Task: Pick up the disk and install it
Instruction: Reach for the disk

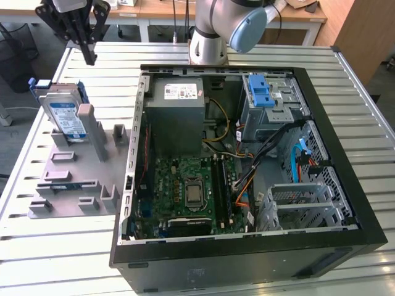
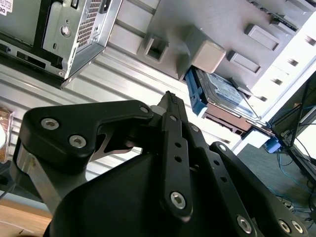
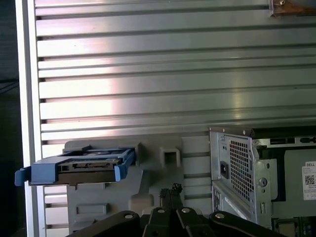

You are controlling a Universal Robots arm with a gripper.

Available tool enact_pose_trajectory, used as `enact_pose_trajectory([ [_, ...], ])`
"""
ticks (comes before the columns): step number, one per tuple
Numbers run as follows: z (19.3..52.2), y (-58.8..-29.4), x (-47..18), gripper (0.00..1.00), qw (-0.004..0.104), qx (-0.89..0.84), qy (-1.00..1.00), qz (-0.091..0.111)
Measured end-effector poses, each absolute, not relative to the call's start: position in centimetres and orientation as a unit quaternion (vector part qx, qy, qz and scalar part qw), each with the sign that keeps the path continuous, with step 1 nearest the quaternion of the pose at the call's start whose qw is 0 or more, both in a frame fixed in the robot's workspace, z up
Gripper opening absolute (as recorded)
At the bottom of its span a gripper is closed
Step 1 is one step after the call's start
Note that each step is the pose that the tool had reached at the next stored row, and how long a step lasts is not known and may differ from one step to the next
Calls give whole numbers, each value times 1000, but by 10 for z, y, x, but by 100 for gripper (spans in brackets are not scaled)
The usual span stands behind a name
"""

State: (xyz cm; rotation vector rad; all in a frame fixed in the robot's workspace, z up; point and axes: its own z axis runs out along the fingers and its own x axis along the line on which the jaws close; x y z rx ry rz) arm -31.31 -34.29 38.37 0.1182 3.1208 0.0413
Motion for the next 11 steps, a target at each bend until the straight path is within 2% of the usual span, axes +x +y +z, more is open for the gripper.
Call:
enact_pose_trajectory([
  [11, 383, -343, -320, 11, 9, 38, 999, 13],
])
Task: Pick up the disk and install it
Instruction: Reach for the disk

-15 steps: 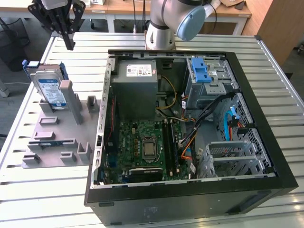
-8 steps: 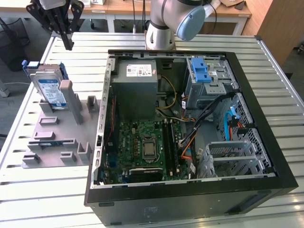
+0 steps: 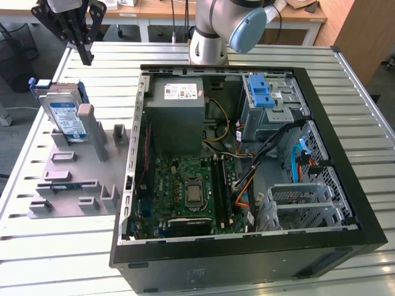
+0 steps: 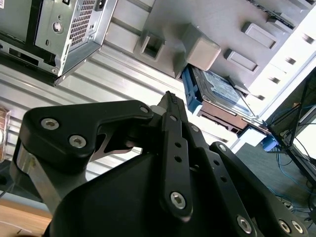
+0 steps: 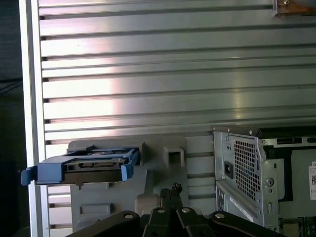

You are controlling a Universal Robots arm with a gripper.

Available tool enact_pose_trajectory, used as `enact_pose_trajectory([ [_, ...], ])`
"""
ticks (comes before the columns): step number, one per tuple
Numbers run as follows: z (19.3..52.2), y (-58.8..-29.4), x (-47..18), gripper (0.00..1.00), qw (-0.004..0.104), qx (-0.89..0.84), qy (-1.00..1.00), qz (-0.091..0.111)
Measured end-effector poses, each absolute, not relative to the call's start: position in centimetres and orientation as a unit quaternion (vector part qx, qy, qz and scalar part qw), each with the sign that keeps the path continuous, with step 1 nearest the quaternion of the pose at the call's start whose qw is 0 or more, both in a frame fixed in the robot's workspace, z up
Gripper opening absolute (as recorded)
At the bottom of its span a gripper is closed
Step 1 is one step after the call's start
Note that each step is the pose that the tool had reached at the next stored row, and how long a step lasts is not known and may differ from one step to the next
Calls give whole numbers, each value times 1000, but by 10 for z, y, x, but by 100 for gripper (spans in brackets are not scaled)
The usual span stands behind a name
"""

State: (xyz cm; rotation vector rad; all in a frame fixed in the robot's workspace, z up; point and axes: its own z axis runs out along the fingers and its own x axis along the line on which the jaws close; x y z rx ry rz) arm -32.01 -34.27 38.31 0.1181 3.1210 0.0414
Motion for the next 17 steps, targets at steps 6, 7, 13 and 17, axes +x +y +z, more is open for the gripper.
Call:
enact_pose_trajectory([
  [6, 383, -343, -326, 11, 9, 38, 999, 13],
  [7, 383, -343, -328, 11, 9, 38, 999, 13],
  [13, 382, -343, -334, 11, 9, 38, 999, 13],
  [17, 381, -343, -338, 11, 8, 38, 999, 13],
])
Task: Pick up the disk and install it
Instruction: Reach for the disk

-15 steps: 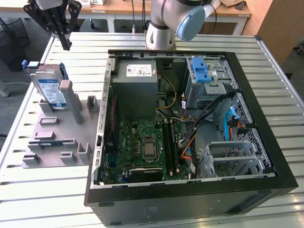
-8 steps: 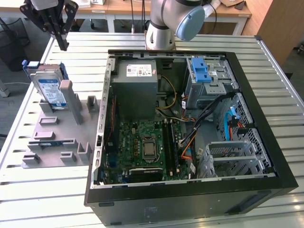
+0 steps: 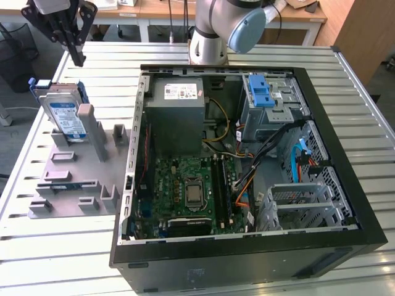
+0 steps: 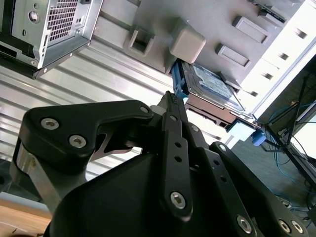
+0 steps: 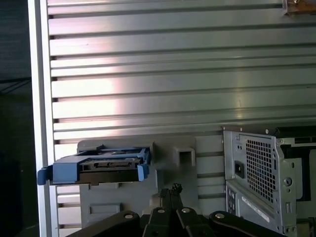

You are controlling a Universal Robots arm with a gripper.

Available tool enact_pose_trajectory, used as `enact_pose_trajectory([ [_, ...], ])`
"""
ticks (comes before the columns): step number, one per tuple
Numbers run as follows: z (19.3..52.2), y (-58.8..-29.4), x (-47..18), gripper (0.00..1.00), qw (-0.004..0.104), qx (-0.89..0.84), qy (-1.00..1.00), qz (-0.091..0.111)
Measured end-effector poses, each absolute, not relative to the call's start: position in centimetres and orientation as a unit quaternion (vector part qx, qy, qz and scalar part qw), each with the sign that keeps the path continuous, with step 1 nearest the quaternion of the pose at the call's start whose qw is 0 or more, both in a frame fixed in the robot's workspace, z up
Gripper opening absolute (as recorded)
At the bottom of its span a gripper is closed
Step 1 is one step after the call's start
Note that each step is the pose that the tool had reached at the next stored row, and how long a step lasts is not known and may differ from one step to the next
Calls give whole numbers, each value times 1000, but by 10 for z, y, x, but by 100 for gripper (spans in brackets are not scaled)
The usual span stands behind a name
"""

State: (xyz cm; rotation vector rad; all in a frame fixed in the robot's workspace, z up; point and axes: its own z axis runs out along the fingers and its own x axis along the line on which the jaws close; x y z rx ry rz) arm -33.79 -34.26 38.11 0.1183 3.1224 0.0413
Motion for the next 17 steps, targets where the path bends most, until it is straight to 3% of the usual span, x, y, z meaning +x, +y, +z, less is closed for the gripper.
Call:
enact_pose_trajectory([
  [17, 378, -343, -356, 11, 6, 38, 999, 13],
])
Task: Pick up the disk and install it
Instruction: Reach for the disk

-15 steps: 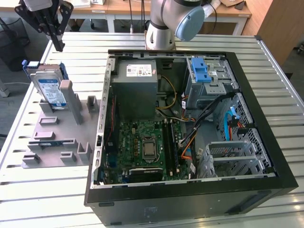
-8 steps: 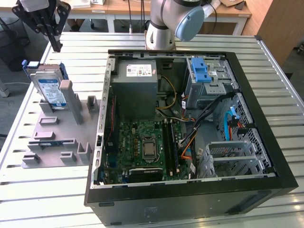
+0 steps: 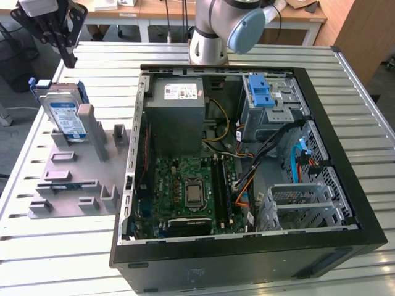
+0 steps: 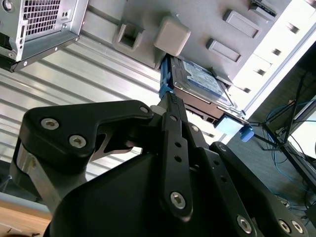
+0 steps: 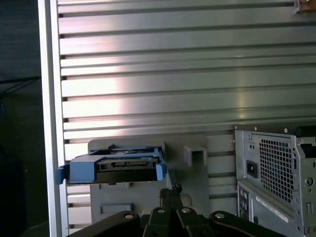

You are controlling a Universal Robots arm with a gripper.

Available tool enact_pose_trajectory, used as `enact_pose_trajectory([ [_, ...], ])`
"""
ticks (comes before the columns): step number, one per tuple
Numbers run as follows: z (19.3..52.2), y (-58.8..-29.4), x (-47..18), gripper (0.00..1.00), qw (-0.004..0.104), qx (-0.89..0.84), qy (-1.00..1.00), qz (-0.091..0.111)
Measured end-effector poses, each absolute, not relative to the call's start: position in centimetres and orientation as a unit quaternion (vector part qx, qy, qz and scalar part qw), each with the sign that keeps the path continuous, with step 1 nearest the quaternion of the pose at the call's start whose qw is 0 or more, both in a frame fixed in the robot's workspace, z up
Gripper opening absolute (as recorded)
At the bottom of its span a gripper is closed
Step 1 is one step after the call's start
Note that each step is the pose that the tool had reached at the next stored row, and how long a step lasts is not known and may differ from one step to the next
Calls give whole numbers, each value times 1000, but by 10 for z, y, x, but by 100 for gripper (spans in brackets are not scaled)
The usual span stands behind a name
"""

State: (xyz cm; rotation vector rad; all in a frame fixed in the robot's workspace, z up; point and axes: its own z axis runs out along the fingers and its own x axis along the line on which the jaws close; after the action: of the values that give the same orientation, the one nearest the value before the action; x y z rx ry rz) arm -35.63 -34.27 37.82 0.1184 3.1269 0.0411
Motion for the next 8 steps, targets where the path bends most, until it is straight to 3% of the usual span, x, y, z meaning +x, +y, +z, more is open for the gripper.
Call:
enact_pose_trajectory([
  [8, 376, -343, -367, 11, 5, 38, 999, 13],
])
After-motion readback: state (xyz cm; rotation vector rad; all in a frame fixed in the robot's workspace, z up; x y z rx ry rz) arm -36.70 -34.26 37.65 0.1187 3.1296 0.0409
